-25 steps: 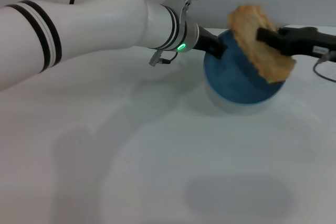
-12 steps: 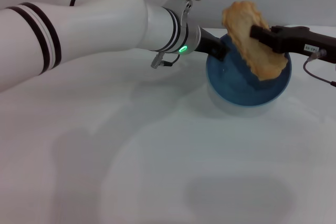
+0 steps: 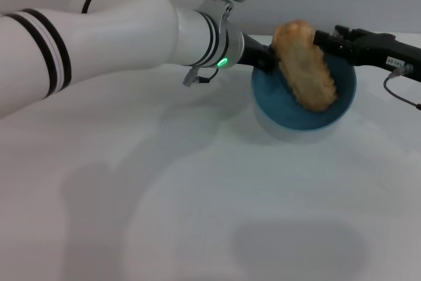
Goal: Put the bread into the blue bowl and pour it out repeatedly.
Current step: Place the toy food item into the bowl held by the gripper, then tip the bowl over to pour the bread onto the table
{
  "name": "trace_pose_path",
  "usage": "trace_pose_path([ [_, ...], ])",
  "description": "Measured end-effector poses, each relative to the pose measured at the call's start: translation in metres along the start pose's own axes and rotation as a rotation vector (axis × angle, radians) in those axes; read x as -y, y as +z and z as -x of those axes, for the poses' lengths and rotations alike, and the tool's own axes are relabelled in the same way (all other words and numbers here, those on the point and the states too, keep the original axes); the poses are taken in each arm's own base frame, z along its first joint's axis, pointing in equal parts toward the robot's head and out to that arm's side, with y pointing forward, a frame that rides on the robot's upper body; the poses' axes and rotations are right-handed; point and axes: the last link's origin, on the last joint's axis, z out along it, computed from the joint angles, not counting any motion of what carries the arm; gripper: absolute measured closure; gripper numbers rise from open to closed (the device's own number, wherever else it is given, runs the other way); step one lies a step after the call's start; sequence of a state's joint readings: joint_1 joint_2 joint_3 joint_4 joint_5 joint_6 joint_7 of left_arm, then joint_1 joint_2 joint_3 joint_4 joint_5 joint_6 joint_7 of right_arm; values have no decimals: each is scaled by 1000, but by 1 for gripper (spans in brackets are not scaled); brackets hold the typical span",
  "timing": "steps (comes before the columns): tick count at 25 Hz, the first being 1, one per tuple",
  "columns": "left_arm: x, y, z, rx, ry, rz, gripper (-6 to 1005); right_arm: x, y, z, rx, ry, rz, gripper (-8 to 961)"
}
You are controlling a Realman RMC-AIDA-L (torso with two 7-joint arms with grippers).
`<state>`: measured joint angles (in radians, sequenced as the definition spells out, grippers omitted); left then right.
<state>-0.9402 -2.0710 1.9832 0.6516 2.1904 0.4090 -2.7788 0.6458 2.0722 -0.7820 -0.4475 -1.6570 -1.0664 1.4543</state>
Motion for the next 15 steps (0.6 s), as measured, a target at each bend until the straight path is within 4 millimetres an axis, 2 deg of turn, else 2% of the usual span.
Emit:
trace_pose_path([
  [4,1,0,2,4,4,-4,999,0,0,4,55,-11,-2,378],
  [7,3,0,5,10,4,-7,999,5,-11,10,139,31,-22,331],
  [10,7,0,9,-10,14,-24,999,20,-32,8,200,14,-100,331],
  [15,4,1,5,-59,135,-40,999,43,-76,-21,242,-46,-276,331],
])
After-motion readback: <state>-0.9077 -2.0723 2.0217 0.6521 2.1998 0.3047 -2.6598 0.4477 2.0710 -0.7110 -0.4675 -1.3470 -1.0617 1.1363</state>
